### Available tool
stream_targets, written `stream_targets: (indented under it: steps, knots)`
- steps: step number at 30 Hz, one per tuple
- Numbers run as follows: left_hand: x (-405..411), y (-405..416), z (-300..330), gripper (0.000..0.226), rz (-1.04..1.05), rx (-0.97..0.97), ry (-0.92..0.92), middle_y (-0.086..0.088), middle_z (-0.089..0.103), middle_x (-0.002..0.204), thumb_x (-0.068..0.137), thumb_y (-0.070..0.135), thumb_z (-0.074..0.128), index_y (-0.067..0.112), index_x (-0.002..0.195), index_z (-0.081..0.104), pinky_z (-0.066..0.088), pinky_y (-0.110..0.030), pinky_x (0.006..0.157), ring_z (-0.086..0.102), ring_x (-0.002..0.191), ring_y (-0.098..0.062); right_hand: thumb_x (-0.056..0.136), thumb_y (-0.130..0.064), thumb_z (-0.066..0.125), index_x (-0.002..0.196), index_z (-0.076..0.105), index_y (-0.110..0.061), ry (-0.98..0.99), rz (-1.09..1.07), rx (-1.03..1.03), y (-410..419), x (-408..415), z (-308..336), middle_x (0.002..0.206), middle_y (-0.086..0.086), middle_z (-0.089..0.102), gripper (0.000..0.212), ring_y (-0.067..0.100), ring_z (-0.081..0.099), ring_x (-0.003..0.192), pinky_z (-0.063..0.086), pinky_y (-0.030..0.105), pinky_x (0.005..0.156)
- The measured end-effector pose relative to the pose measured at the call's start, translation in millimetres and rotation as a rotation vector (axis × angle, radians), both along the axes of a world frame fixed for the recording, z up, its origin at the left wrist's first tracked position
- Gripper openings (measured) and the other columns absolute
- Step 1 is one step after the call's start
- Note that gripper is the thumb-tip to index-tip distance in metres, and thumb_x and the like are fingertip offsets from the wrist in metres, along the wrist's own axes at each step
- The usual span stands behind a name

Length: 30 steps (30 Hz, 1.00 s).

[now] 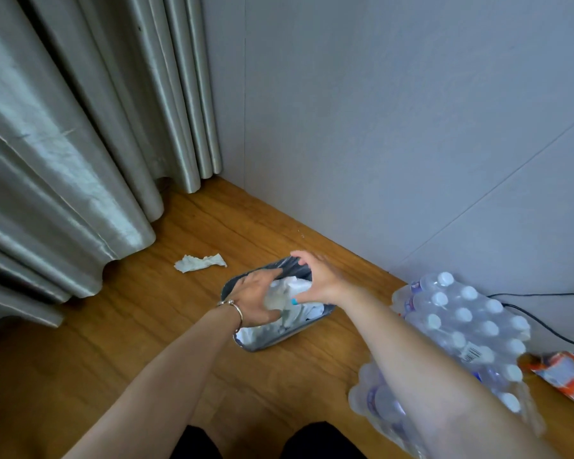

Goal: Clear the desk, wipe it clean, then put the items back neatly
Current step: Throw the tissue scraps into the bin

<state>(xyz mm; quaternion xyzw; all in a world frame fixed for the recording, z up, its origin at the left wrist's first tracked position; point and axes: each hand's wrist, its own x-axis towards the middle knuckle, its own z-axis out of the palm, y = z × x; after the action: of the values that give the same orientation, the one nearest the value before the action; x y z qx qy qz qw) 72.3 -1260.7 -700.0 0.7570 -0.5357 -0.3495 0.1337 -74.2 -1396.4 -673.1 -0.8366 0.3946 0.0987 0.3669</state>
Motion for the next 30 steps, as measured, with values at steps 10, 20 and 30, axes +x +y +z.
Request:
stream_targets:
  steps: [10,20,30]
  knots:
    - [16.5,30.9,197.1,0.083,0.083,0.148,0.04,0.002,0.025,0.156,0.085,0.032,0.065,0.031,0.152,0.016,0.026,-0.034,0.115,0.023,0.143,-0.02,0.066,-0.027,0.087,0.146,0.026,-0.047,0.098,-0.045,0.184,39.4,-3.6,181.3,0.149,-0.007,0.037,0.103,0.016,0.042,0.132,0.045,0.04,0.105]
    - [48.0,89.6,450.3,0.096,0.227,0.232,-0.017,0.007,0.012,0.16,0.082,0.046,0.066,0.032,0.153,0.004,0.022,-0.033,0.117,0.017,0.146,-0.017,0.08,-0.027,0.075,0.152,0.022,-0.035,0.181,0.183,0.149,62.3,44.1,417.3,0.13,-0.003,0.048,0.09,0.015,0.055,0.107,0.048,0.027,0.087]
    - [28.2,210.1,588.1,0.092,0.596,0.262,-0.211,0.001,0.025,0.157,0.08,0.046,0.064,0.027,0.153,0.012,0.029,-0.037,0.114,0.029,0.142,-0.023,0.086,-0.029,0.073,0.152,0.026,-0.022,0.204,0.559,0.067,130.4,85.3,533.1,0.132,0.006,0.053,0.081,0.016,0.057,0.1,0.052,0.027,0.084]
